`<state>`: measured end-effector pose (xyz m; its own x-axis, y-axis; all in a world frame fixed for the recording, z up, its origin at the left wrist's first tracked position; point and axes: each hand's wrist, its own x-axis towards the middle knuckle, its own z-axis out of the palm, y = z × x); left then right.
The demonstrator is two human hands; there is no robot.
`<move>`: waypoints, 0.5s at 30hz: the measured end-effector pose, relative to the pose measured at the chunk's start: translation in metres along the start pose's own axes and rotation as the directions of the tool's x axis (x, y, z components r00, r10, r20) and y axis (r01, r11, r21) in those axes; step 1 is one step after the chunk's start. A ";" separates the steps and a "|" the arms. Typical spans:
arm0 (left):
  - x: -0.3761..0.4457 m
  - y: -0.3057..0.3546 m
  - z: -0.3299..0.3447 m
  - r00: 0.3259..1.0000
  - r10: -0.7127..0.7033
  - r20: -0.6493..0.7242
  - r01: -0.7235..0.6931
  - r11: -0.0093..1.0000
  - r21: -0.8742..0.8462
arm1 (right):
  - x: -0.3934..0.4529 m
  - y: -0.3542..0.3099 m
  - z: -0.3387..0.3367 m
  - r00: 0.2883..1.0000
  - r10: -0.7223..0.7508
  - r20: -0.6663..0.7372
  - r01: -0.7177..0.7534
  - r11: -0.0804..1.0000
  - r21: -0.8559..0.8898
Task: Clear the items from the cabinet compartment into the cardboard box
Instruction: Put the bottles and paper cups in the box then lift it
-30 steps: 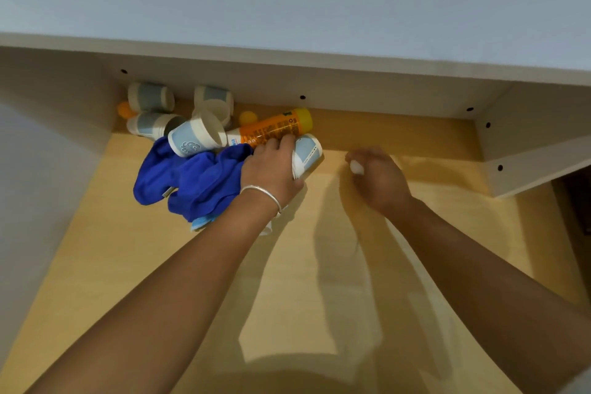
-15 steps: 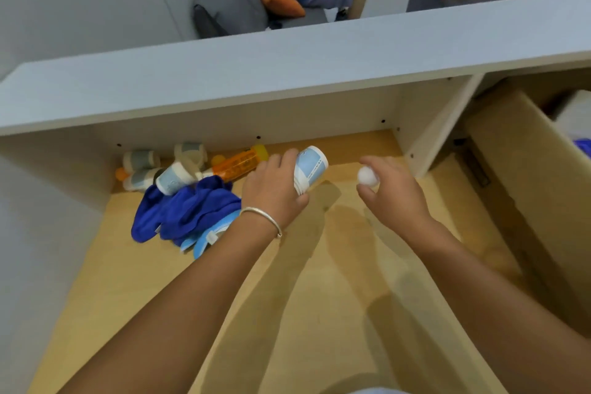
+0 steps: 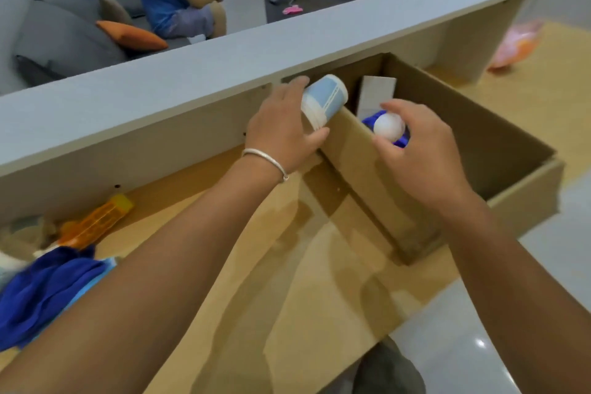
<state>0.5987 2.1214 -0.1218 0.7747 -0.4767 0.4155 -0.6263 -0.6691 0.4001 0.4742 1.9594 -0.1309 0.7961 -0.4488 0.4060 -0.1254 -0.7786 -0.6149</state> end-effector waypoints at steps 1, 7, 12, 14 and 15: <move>0.009 0.015 0.008 1.000 0.006 -0.001 -0.006 0.999 -0.040 | 0.003 0.009 -0.012 0.999 0.025 -0.023 -0.026 1.000 -0.013; 0.037 0.059 0.047 0.999 0.038 0.034 -0.031 0.982 -0.189 | 0.004 0.044 -0.049 0.989 0.147 -0.009 -0.147 0.984 -0.096; 0.007 0.034 0.049 0.996 -0.027 0.082 0.040 0.984 -0.171 | -0.007 0.035 -0.036 0.988 0.151 0.015 -0.150 0.986 -0.071; -0.017 0.006 0.040 0.994 -0.052 0.098 0.063 0.991 -0.121 | -0.009 0.017 -0.021 0.993 0.096 0.066 -0.097 0.995 0.007; -0.029 -0.011 0.034 0.993 -0.070 0.099 0.079 0.993 -0.089 | -0.009 0.005 -0.011 0.993 0.057 0.099 -0.061 0.998 0.035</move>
<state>0.5859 2.1231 -0.1666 0.8216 -0.4825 0.3036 -0.5683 -0.6511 0.5030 0.4594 1.9548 -0.1299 0.8423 -0.4469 0.3013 -0.1526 -0.7338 -0.6620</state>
